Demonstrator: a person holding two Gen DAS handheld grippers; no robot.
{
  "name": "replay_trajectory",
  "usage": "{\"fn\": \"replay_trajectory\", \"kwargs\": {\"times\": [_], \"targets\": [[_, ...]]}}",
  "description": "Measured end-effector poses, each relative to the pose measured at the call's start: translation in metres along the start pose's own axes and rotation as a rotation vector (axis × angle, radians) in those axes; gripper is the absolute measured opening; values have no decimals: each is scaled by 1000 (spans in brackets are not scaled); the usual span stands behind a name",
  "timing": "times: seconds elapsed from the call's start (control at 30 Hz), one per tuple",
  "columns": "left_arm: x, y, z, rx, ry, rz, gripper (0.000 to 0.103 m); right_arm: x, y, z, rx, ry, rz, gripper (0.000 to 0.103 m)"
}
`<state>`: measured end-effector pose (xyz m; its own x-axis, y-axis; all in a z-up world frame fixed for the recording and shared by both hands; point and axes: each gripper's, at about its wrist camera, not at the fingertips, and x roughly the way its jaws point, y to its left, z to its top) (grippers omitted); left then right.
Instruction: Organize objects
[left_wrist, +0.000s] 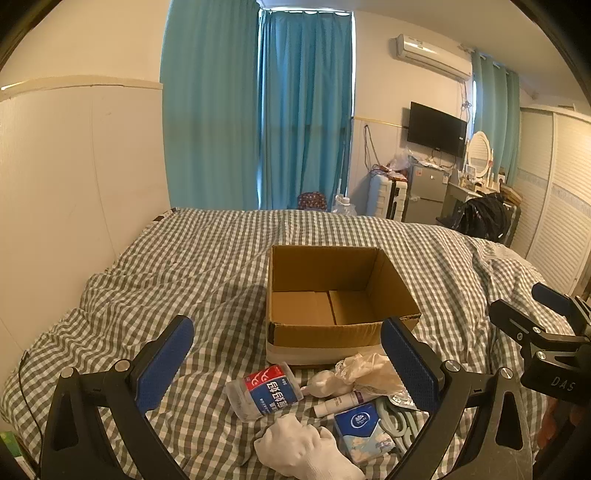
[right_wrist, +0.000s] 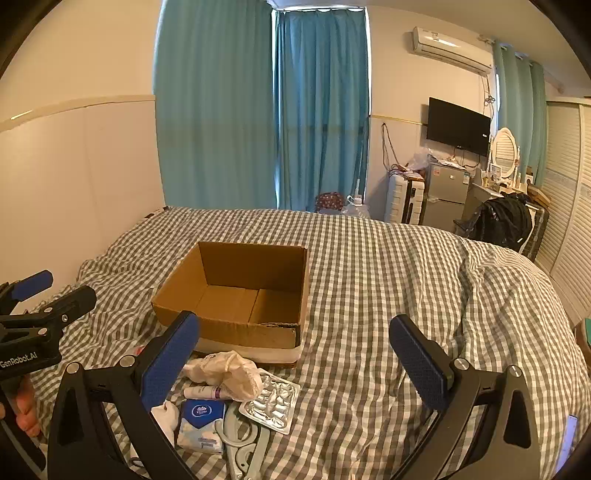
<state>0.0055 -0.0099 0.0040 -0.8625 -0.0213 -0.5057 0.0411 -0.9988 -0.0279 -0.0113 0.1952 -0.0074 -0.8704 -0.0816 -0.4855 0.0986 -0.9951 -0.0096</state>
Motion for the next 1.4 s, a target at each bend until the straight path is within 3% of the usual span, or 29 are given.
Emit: {"fn": "replay_trajectory", "kwargs": {"times": [0.93, 1.4], "targets": [[-8, -4, 0, 21, -21, -17, 103, -11, 7, 0, -20, -6, 32, 103], [-14, 5, -2, 2, -13, 32, 103, -19, 8, 5, -23, -23, 33, 103]]}}
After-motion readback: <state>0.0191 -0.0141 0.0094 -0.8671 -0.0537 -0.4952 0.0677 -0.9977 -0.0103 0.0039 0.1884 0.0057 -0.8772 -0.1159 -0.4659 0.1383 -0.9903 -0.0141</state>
